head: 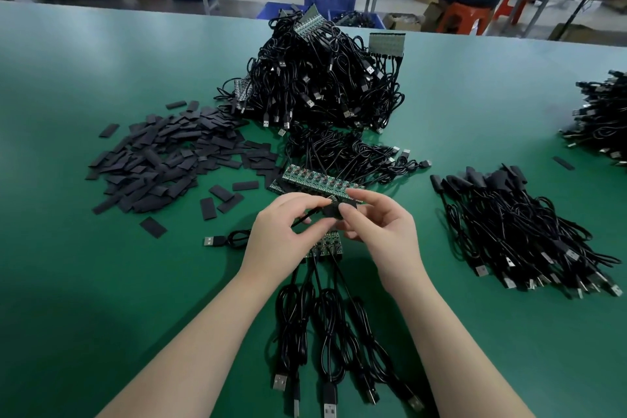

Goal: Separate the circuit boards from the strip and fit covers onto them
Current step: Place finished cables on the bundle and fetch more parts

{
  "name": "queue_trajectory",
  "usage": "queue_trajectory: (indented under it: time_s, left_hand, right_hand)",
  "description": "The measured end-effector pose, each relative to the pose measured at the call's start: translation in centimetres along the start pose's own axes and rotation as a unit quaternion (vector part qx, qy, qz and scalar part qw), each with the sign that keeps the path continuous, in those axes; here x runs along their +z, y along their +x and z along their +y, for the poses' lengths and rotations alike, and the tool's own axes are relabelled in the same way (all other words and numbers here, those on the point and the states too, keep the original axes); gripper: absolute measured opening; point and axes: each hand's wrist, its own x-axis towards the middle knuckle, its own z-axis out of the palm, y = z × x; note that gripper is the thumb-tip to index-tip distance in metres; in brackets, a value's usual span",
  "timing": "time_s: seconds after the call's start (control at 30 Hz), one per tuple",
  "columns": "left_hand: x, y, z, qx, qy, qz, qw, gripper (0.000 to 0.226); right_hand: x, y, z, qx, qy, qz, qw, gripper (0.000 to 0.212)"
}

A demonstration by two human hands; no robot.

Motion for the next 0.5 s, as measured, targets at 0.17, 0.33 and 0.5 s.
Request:
queue_trajectory:
  time_s: [0.17, 0.33, 0.5]
  left_hand:
    - [-0.42, 0.22, -0.05, -0.003, -0.028, -0.008, 1.0, 0.035]
    - [-0.65, 0.37, -0.12, 0.008, -0.038, -0.031, 0.999, 0.034]
    - [-0.49, 0.24, -0.28, 0.004, -0.056, -0.035, 0.998, 0.029]
  right_hand:
    - [-0.33, -0.05, -0.4, -0.013, -0.02, -0.083, 0.996, 0.031]
    - [-0.52, -0.12, -0.82, -0.045, -0.051, -0.086, 0.994, 0.032]
    - [-0.35, -0.12, -0.54, -0.063, -0.087, -0.052, 0.993, 0.026]
